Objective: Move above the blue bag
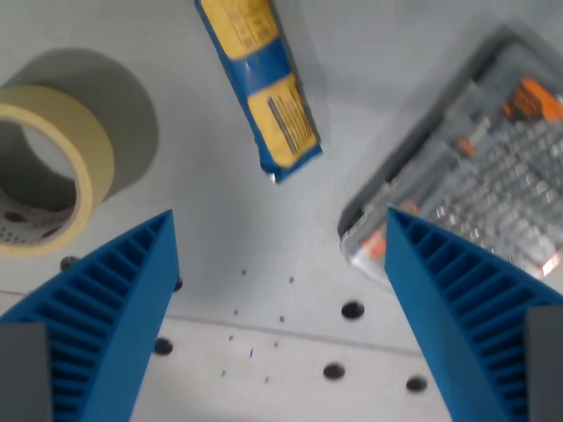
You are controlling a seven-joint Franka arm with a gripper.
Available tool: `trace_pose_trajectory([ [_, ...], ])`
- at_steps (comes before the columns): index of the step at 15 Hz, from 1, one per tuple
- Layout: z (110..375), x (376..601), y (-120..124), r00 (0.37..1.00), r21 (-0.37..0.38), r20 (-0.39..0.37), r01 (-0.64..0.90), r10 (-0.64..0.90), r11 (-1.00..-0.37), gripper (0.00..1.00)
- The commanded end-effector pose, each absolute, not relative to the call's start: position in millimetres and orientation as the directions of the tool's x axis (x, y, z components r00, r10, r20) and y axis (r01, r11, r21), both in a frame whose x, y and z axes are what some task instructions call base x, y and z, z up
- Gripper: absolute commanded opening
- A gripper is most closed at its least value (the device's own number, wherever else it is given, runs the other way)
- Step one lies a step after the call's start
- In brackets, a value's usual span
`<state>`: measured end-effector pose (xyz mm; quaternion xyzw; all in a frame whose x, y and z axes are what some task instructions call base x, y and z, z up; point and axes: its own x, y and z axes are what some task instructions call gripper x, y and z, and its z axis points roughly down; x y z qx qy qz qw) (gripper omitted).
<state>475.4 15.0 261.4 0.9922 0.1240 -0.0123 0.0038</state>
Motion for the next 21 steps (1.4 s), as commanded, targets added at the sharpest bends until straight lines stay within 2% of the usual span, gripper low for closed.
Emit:
trace_pose_trajectory([
  [1, 250.1, 482.0, 20.1, 0.898, 0.026, 0.004, 0.439, 0.439, -0.898, 1.00],
  [12, 194.5, 511.0, 35.3, 0.838, 0.025, -0.044, 0.545, 0.544, -0.838, 1.00],
  [21, 166.4, 522.3, 41.1, 0.838, 0.032, -0.037, 0.546, 0.545, -0.837, 1.00],
])
